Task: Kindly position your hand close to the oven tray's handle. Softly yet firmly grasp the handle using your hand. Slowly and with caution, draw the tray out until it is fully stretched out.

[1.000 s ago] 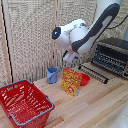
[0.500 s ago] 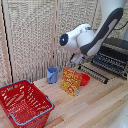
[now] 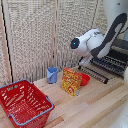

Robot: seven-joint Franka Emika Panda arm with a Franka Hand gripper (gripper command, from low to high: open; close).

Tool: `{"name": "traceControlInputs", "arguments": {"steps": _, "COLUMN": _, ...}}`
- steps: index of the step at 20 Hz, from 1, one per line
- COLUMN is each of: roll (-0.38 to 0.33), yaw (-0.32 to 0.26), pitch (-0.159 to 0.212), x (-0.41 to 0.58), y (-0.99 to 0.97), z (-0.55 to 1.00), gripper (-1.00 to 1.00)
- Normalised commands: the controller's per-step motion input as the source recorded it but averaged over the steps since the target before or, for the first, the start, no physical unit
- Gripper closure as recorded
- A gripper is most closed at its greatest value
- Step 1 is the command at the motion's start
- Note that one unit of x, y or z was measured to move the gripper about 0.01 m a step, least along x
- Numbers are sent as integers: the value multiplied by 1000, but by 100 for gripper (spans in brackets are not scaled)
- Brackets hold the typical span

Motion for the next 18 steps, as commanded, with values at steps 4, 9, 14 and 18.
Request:
{"name": "traceControlInputs", "arguments": {"steps": 4, "roll": 72, "yaw": -39, "pitch": -15, "x": 199, "y": -772, "z": 0, "gripper": -100}}
{"name": "traceControlInputs", "arguments": {"steps": 9, "roll": 31, "yaw": -28, "pitch": 0, "x": 135, "y": -714, "z": -35, "gripper": -100}}
{"name": "traceControlInputs", "arguments": {"steps": 14, "roll": 12, "yaw": -14, "pitch": 0, "x": 43, "y": -447, "z": -65, "gripper": -100}}
{"name": "traceControlInputs", "arguments": {"steps": 18, "roll": 35, "yaw": -5, "pitch": 0, "x": 0, "y": -418, "z": -35, "gripper": -100}}
